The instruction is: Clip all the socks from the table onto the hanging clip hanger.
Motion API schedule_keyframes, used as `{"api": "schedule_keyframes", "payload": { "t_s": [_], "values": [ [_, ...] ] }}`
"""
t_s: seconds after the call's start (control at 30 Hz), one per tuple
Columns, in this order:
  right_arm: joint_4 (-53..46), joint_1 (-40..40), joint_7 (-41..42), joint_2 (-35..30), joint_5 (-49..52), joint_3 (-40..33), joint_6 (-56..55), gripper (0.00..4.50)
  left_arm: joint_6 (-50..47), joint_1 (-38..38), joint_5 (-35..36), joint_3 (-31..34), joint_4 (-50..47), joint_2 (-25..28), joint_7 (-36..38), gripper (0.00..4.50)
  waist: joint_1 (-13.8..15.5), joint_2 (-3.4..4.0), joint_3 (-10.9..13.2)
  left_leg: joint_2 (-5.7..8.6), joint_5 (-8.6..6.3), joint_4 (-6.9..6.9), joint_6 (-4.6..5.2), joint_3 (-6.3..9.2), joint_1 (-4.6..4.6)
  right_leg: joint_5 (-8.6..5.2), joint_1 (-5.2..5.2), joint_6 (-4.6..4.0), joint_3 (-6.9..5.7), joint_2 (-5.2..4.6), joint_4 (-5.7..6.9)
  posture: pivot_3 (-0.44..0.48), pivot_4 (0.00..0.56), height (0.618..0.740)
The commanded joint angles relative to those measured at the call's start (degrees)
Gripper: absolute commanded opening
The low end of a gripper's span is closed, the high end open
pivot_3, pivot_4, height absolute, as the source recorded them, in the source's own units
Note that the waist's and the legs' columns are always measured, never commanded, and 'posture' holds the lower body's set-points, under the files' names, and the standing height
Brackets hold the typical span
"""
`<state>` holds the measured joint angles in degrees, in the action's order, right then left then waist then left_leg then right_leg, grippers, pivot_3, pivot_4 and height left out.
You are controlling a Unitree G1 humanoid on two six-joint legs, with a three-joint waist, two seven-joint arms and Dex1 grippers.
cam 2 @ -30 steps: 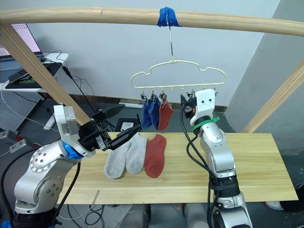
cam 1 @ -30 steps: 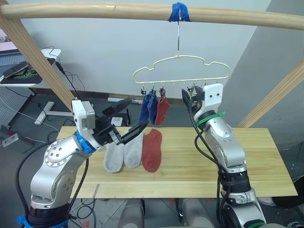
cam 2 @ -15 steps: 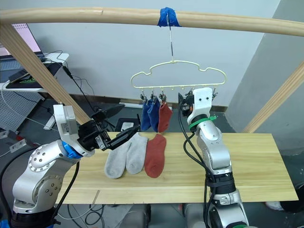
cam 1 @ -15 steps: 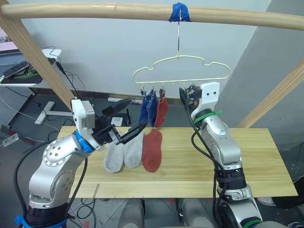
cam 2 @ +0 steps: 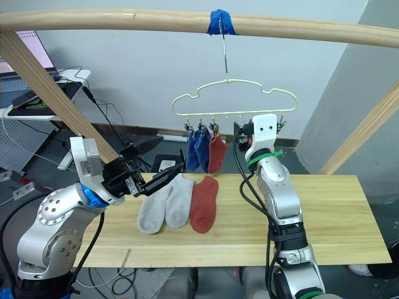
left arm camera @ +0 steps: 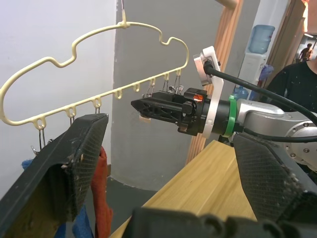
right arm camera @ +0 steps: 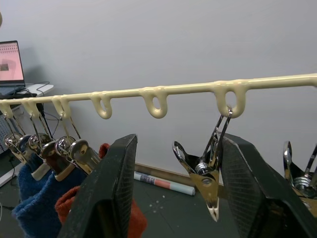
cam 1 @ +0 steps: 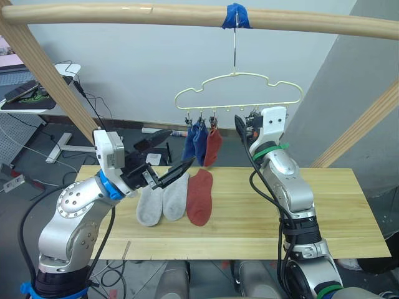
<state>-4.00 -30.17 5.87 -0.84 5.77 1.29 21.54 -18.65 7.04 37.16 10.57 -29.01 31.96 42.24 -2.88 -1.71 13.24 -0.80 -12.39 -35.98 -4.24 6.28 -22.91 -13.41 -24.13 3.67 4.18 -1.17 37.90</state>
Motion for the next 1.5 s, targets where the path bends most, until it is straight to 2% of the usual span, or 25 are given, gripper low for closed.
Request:
{"api": "schedule_keyframes", "payload": {
  "t_s": [0.03,0.1,0.2,0.37,0.43,0.67,0.8,0.9,1.0,1.17,1.37,1.5],
  "values": [
    [-1.2,-1.1,-0.2,0.3,0.5,-0.7,-1.9,2.54,0.5,-0.1,0.4,0.2,-2.0,-0.1,-0.5,4.50,0.0,0.00,0.0,0.00,0.00,0.00,0.00,0.00,0.00,0.00,0.00,0.00,0.00,0.00,0.00,0.052,0.157,0.740],
    [-1.0,-1.2,-0.2,0.4,0.7,-0.9,-1.9,2.54,0.5,-0.2,0.3,0.2,-2.1,-0.1,-0.6,4.50,0.0,0.00,0.0,0.00,0.00,0.00,0.00,0.00,0.00,0.00,0.00,0.00,0.00,0.00,0.00,0.053,0.157,0.740],
    [-0.8,-1.3,-0.3,0.5,0.9,-1.2,-1.8,1.96,0.5,-0.2,0.3,0.2,-2.1,-0.1,-0.6,4.50,0.0,0.00,0.0,0.00,0.00,-0.01,0.00,0.00,0.01,0.00,0.00,0.01,0.00,0.00,0.01,0.052,0.158,0.740],
    [-0.6,-1.3,-0.4,0.7,1.1,-1.6,-2.0,0.38,0.5,0.0,0.1,0.1,-1.7,-0.1,-0.7,4.50,0.0,0.00,0.0,0.00,0.00,0.00,0.00,0.00,0.00,0.00,0.00,0.01,0.00,0.00,0.01,0.053,0.158,0.740],
    [-0.6,-1.3,-0.4,0.8,1.1,-1.7,-1.9,0.04,0.4,0.1,0.2,0.1,-1.7,-0.1,-0.7,4.50,0.0,0.00,0.0,0.00,0.00,0.00,0.00,0.00,0.00,0.00,0.00,0.01,0.00,0.00,0.00,0.052,0.158,0.740],
    [-0.7,-1.2,-0.3,0.8,1.1,-2.3,-1.8,0.01,0.5,-0.1,0.0,-0.2,-1.8,-0.2,-0.8,4.50,0.0,0.00,0.0,0.00,0.00,0.00,0.00,0.00,0.00,-0.01,0.00,0.02,0.00,0.00,0.01,0.049,0.158,0.740],
    [-2.8,-0.7,3.5,-1.1,3.4,-2.3,1.2,0.01,-0.3,-1.8,-3.7,-2.5,-0.4,1.6,-0.3,4.50,-0.1,0.01,0.0,0.00,0.00,0.00,0.00,0.00,0.00,-0.02,0.01,0.03,0.01,0.00,-0.01,0.029,0.167,0.740],
    [-6.0,-0.3,10.1,-5.9,7.8,-2.0,8.4,0.01,-1.7,-4.5,-13.6,-10.0,3.5,5.7,-0.3,4.50,-0.3,0.02,0.0,0.00,0.00,0.00,0.00,-0.01,0.00,-0.04,0.00,0.05,0.02,0.00,-0.01,0.012,0.177,0.740],
    [-8.0,-0.1,13.0,-8.9,9.6,-1.3,12.3,0.01,-0.1,-5.6,-18.2,-13.9,9.1,5.1,-0.9,4.50,-0.4,0.07,0.0,0.00,0.00,0.02,0.01,-0.03,0.03,-0.06,0.00,0.02,0.03,0.01,0.00,-0.007,0.184,0.740],
    [-9.4,-0.3,14.9,-10.5,11.4,-0.5,15.9,0.01,9.7,0.5,-29.4,-22.7,24.4,-0.4,-2.1,4.50,-0.3,0.09,0.0,-0.01,0.00,0.00,0.02,-0.01,0.03,-0.18,0.00,-0.16,0.00,0.02,0.03,-0.027,0.195,0.740],
    [-12.5,-0.2,13.5,-10.3,12.3,-0.1,19.5,0.01,19.2,13.9,-36.6,-26.4,48.8,-7.5,-2.8,4.50,-0.4,0.14,0.1,0.00,0.03,-0.03,0.06,-0.01,-0.01,-0.06,0.00,0.04,-0.02,0.02,0.05,-0.072,0.227,0.740],
    [-13.4,-0.3,12.3,-10.2,12.0,-0.5,21.0,0.01,23.3,19.3,-39.5,-26.9,61.8,-10.5,-3.6,4.50,-0.9,0.15,0.1,0.00,0.02,-0.02,0.06,-0.02,-0.07,-0.05,0.01,0.08,-0.01,0.02,-0.05,-0.099,0.233,0.740]
  ]
}}
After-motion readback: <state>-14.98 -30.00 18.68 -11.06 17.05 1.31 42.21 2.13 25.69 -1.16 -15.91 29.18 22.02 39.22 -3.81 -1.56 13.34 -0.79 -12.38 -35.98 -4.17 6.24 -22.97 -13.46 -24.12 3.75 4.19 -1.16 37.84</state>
